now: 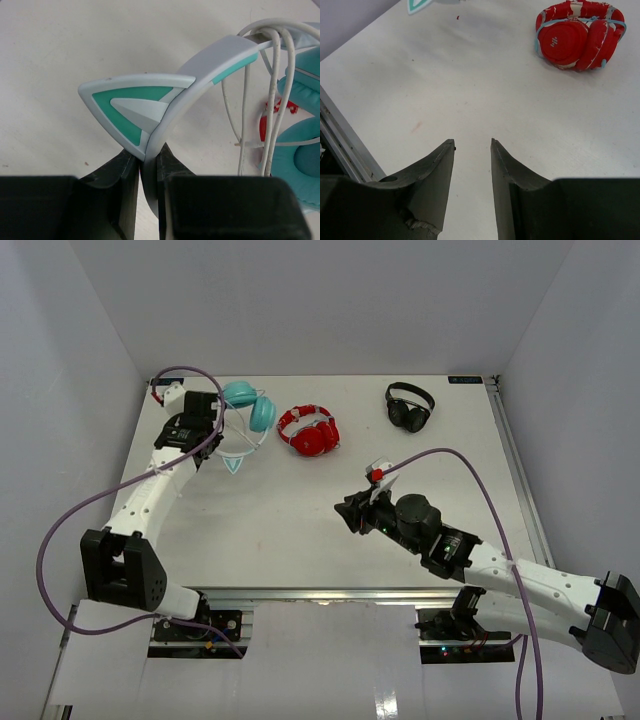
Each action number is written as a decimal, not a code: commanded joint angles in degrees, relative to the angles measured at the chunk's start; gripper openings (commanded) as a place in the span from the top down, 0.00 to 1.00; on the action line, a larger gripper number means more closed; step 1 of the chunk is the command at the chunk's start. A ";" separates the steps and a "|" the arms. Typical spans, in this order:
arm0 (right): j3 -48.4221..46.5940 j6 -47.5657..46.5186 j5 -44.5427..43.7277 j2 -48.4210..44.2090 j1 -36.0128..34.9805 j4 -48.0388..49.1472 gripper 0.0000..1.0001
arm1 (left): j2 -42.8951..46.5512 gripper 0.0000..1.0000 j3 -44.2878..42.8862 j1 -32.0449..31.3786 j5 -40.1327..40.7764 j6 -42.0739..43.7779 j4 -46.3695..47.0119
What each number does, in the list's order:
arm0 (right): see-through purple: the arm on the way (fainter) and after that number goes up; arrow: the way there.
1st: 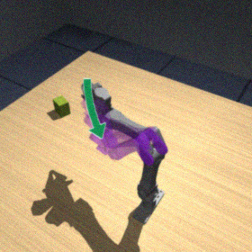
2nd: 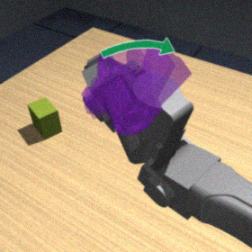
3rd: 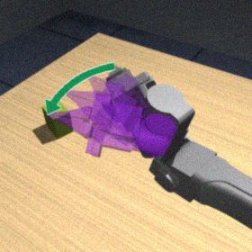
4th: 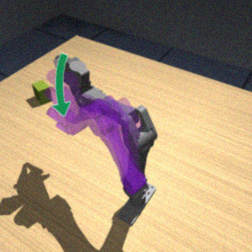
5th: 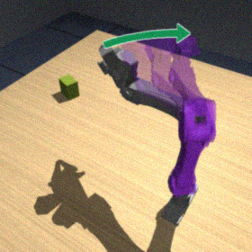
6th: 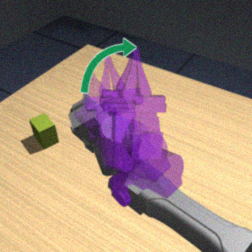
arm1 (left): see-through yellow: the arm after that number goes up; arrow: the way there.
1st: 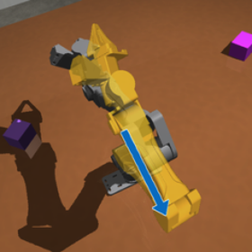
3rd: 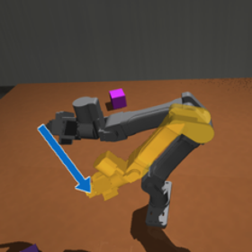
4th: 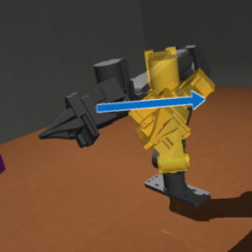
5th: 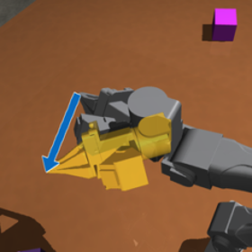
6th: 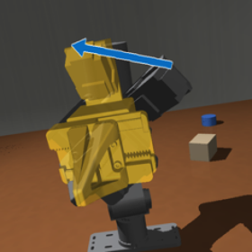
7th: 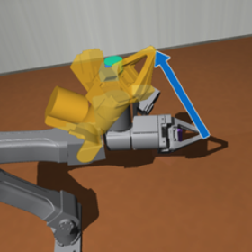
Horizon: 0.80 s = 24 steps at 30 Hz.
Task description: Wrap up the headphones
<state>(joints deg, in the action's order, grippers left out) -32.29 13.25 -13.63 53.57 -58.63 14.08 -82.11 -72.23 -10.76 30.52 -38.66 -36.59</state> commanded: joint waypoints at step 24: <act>9.70 0.00 -0.26 -10.11 -0.34 9.17 0.57 | -16.17 1.00 -1.73 22.19 -10.59 -2.47 13.21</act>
<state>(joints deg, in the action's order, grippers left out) -23.30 13.45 -12.96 44.73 -58.63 19.96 -97.49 -74.23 10.61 21.87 -40.46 -28.15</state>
